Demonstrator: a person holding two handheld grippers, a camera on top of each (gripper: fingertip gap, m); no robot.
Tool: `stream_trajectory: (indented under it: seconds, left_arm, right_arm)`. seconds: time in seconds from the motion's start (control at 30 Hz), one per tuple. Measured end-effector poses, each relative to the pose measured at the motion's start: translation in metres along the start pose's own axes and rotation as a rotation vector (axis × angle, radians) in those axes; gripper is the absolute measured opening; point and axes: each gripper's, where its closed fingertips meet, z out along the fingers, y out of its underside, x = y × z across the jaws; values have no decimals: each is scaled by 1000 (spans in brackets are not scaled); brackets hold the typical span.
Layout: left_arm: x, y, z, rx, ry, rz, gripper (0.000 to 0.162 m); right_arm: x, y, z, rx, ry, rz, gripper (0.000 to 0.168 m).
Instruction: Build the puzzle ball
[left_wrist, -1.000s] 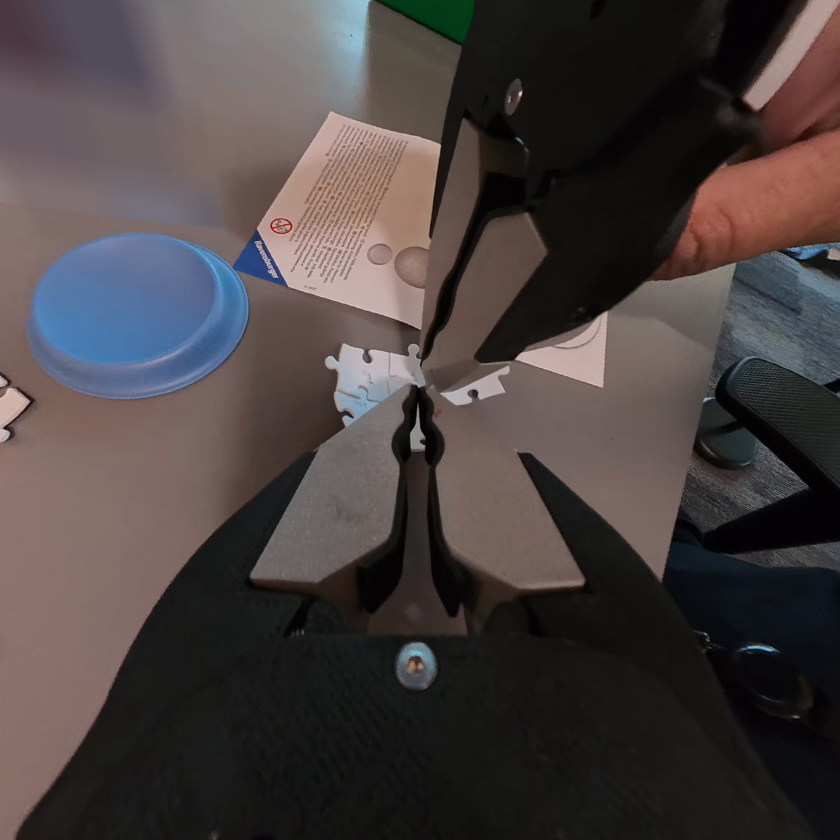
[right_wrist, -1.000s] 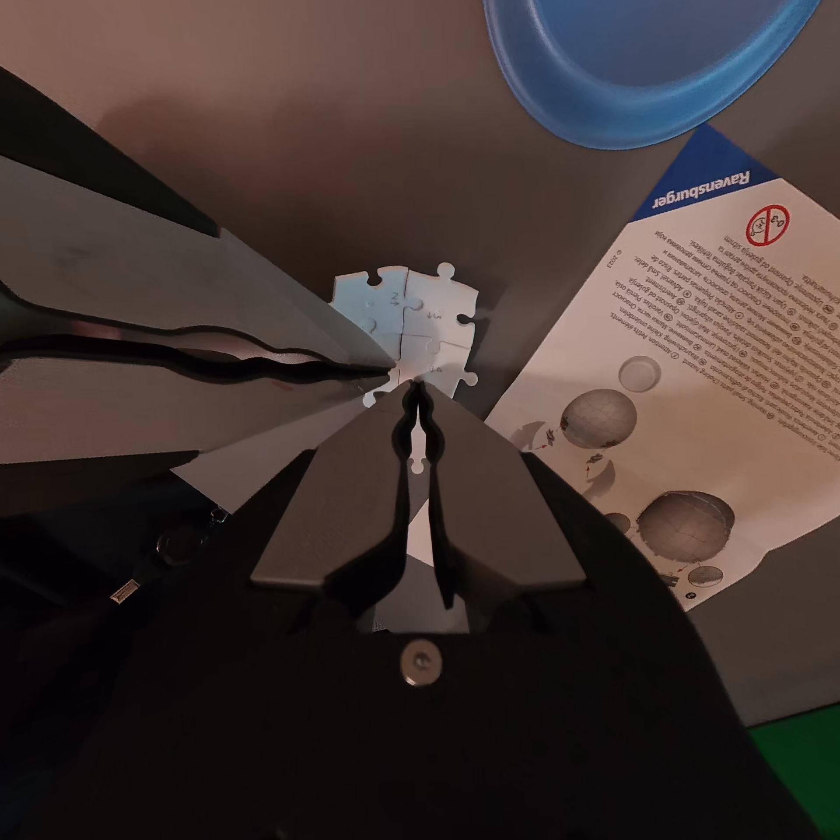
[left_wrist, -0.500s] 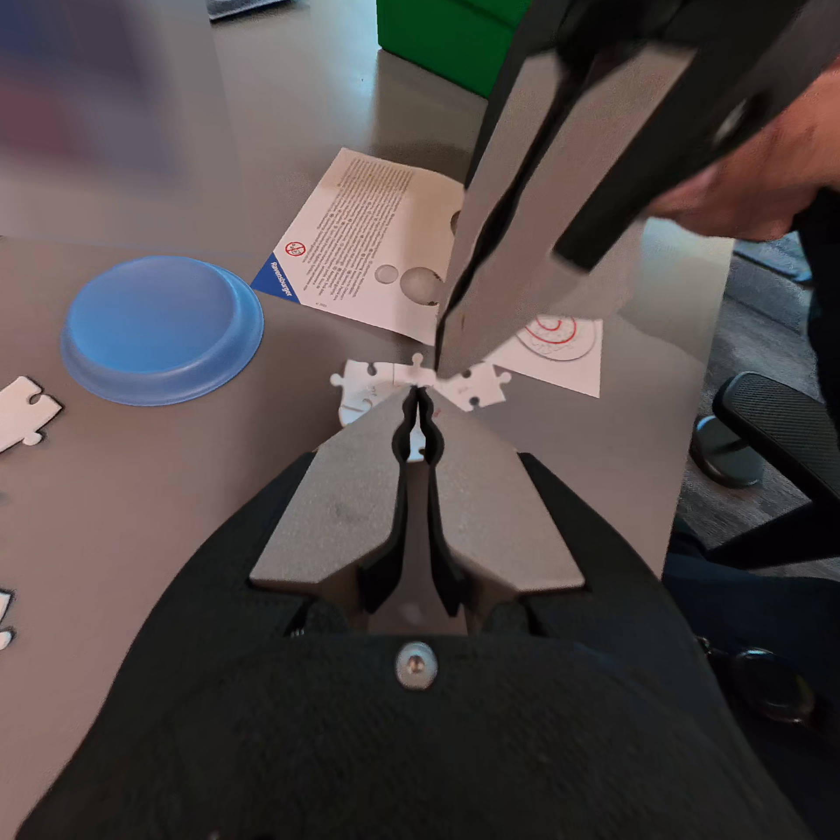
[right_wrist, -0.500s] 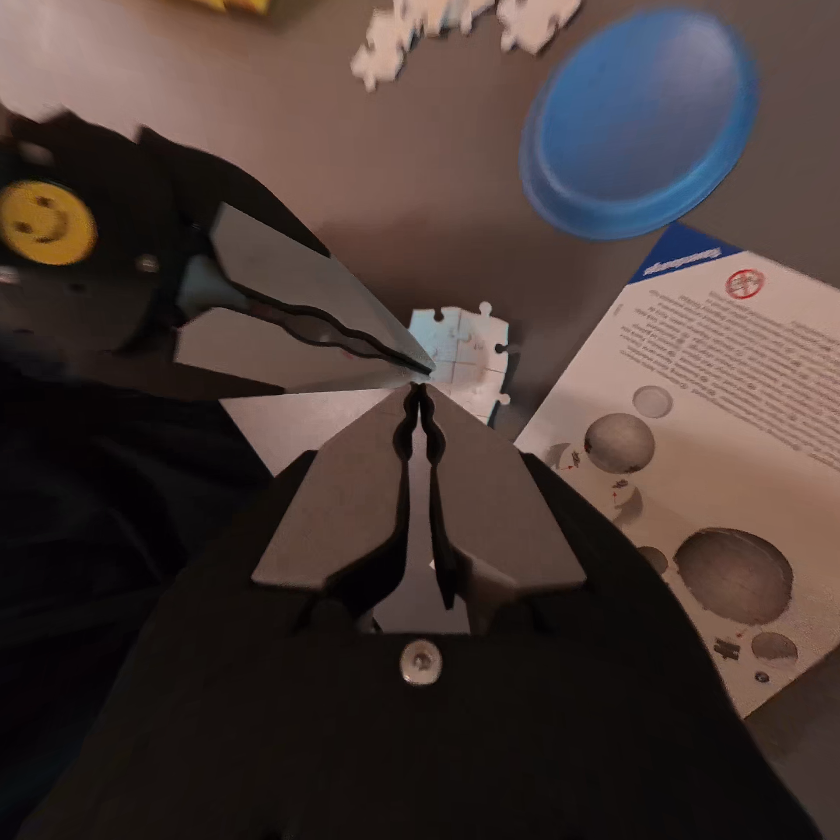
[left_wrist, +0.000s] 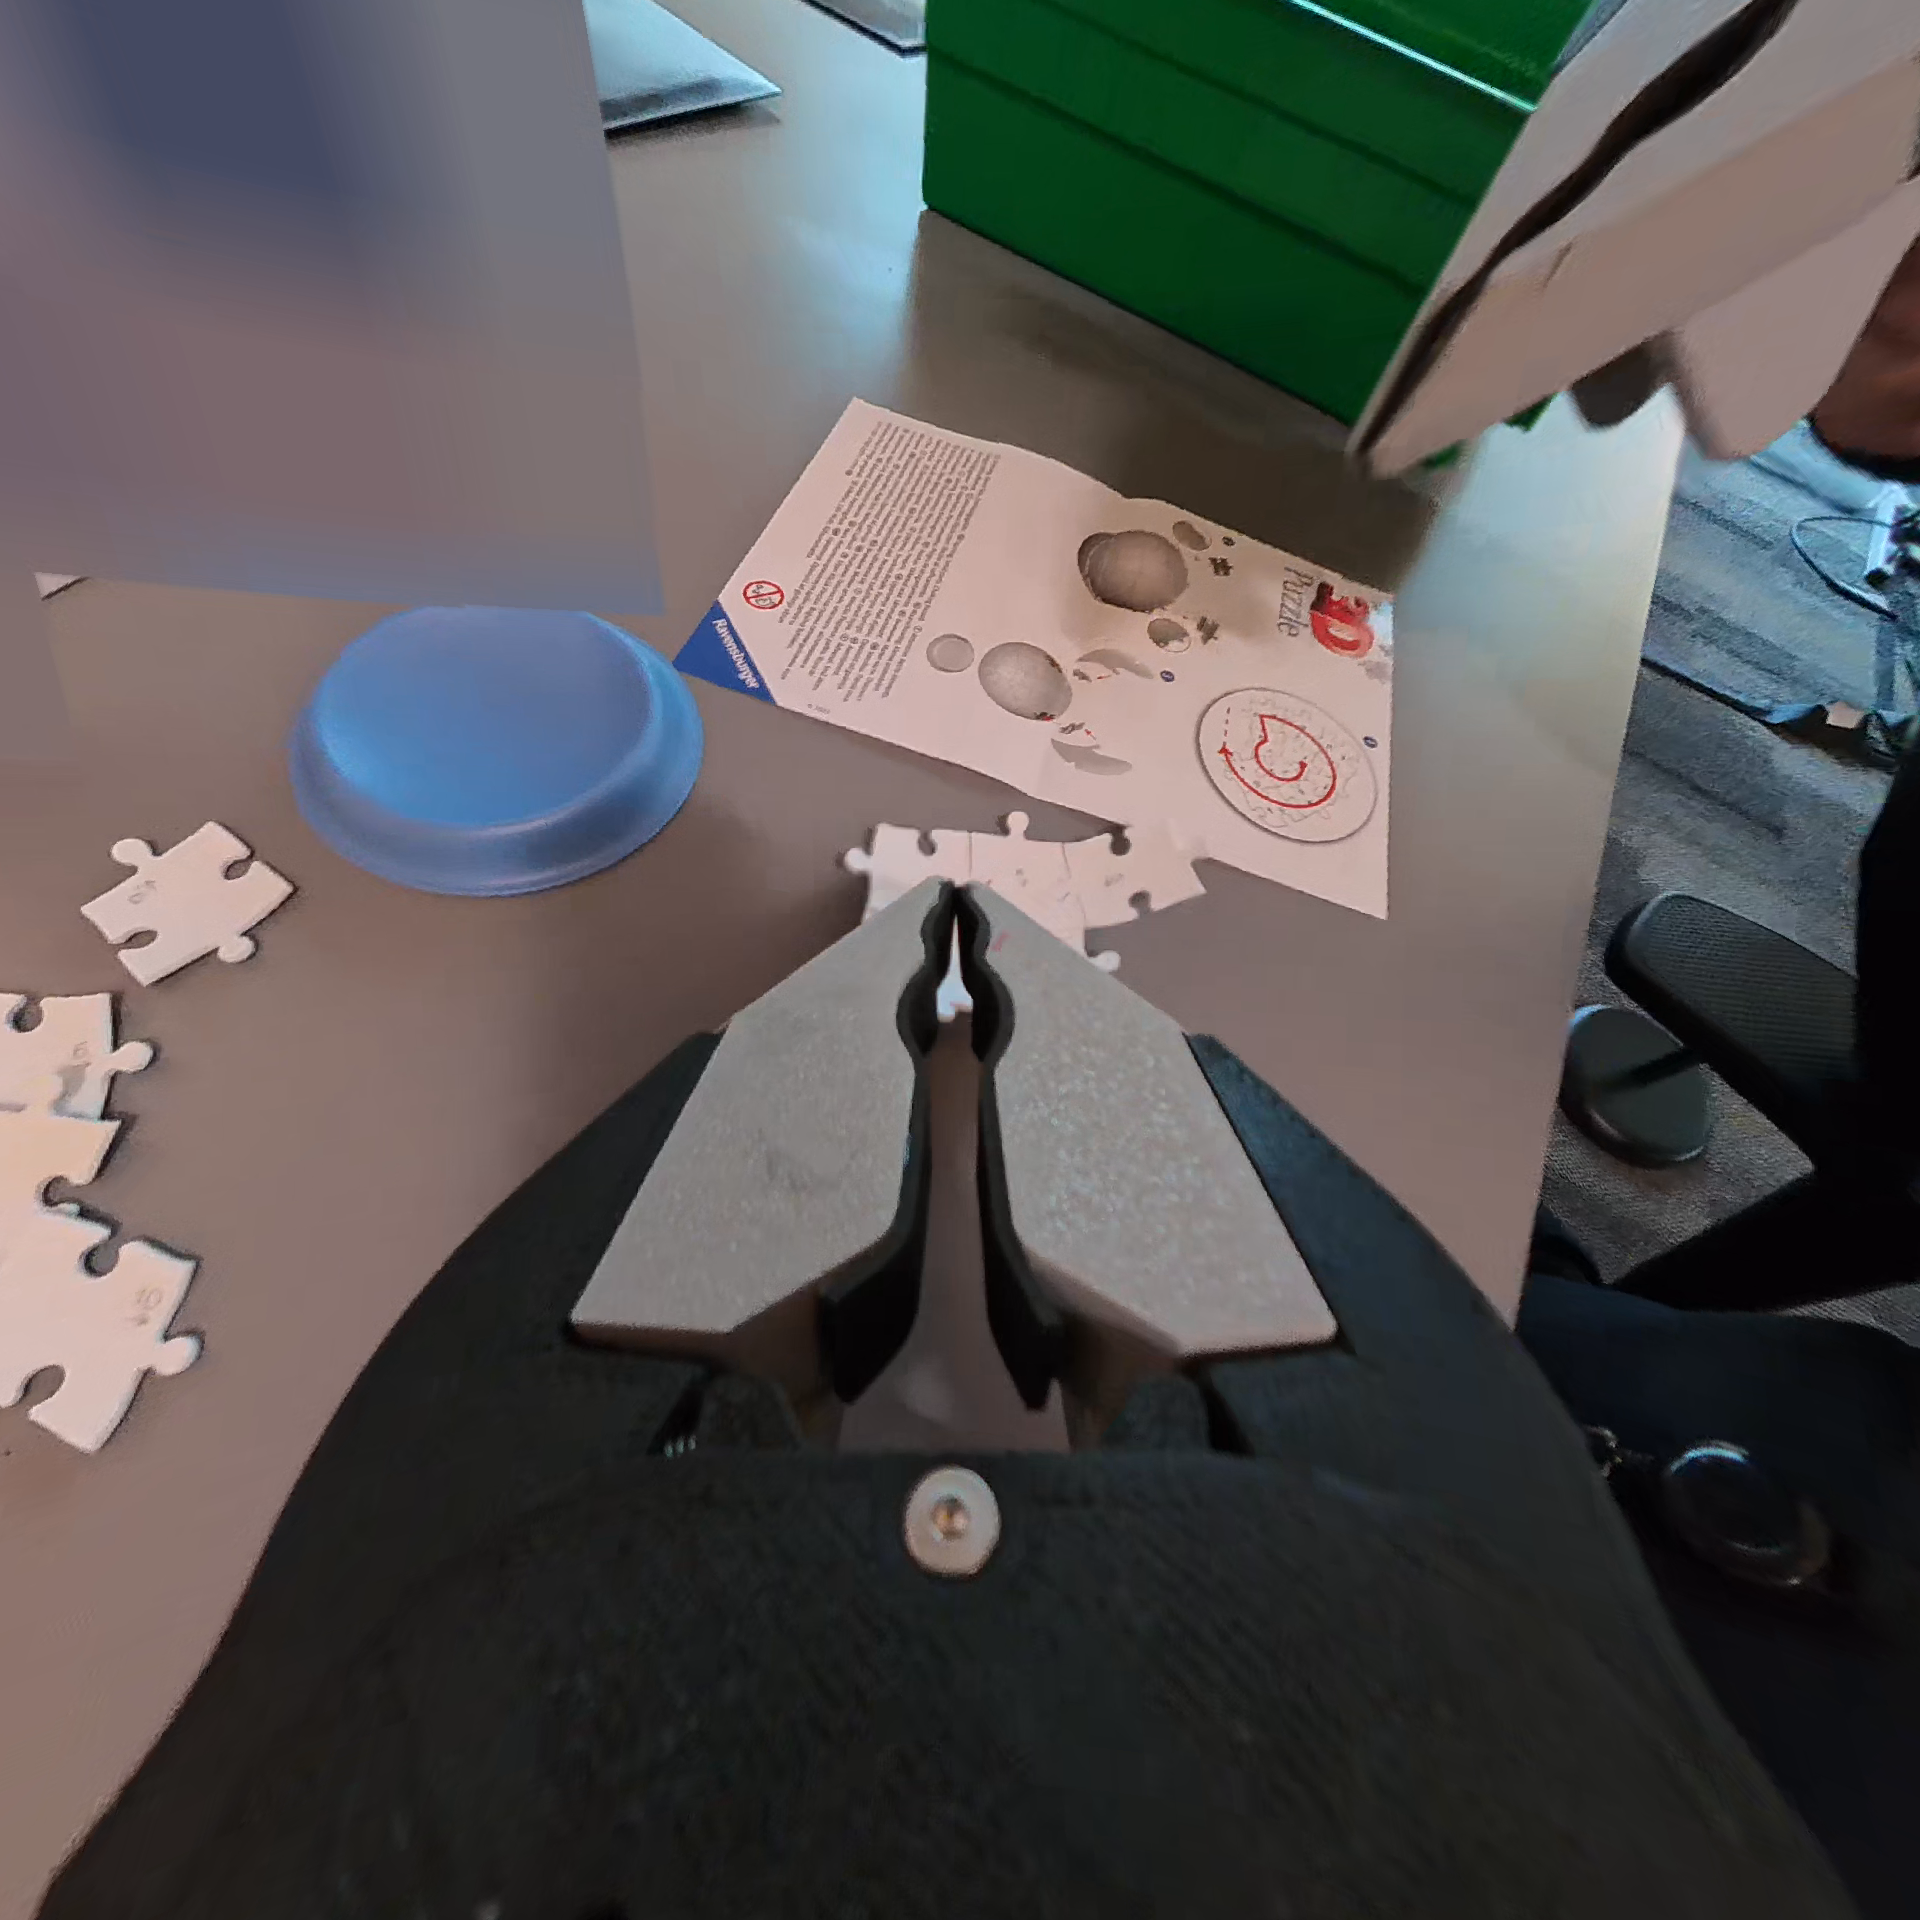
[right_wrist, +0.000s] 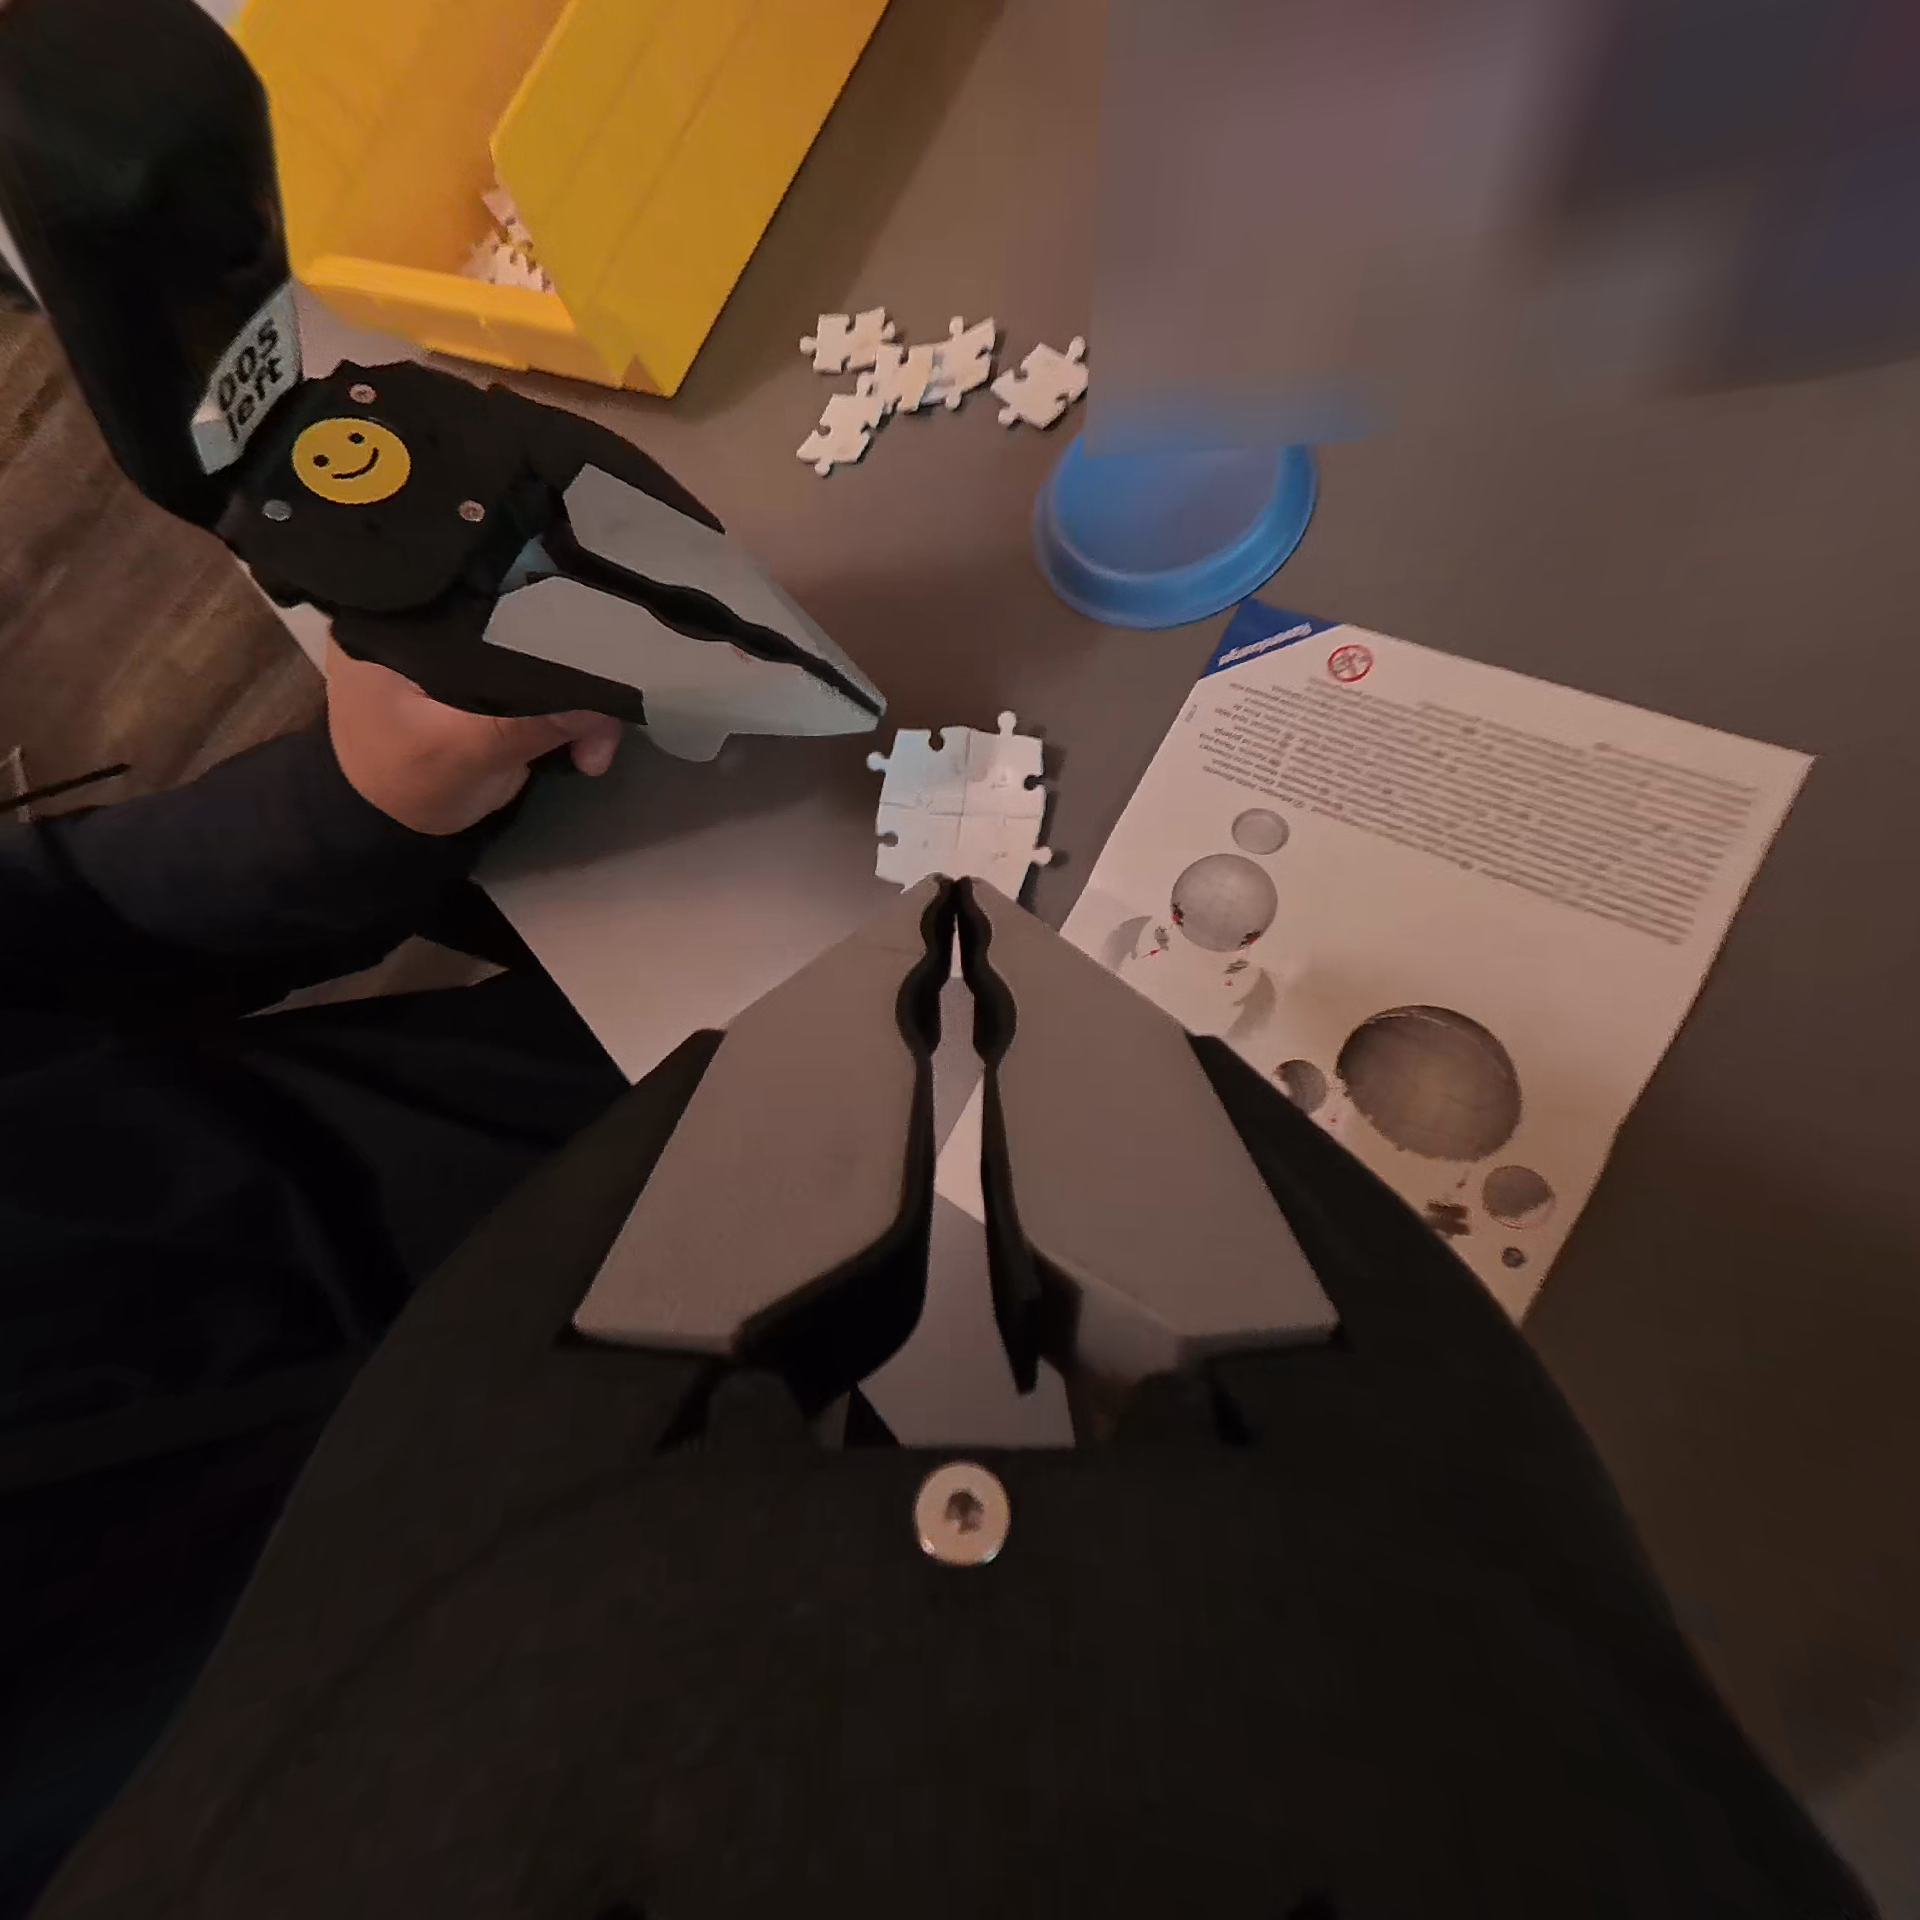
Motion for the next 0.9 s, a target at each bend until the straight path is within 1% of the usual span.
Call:
stream_trajectory:
  seconds: [0.03,0.07,0.1,0.2,0.37,0.5,0.6,0.67,0.73,0.9]
  left_arm:
    - [-2,1,-2,-3,4,-5,0]
    - [-3,1,-4,1,11,-5,0]
    - [-4,2,-7,4,16,-4,0]
    - [-9,7,-12,-7,18,-9,0]
    - [-1,13,-12,-27,78,-26,3]
    - [5,19,-7,-65,81,-1,3]
    - [8,19,-6,-63,84,10,3]
    - [8,19,-7,-58,84,11,3]
    - [10,19,-8,-57,97,0,3]
    - [16,15,-9,-34,140,-14,5]
  right_arm:
    - [2,-3,-6,27,20,-15,0]
    - [4,-5,-12,50,40,-24,4]
    - [6,-5,-16,61,51,-24,16]
    - [6,8,-16,7,31,-8,18]
    - [13,33,14,-150,52,-4,15]
    - [9,47,42,-258,48,-30,12]
    - [10,55,53,-309,66,-44,10]
    - [12,48,52,-276,84,-55,7]
    - [14,31,42,-186,106,-73,8]
    - [26,-24,-3,146,227,-206,22]
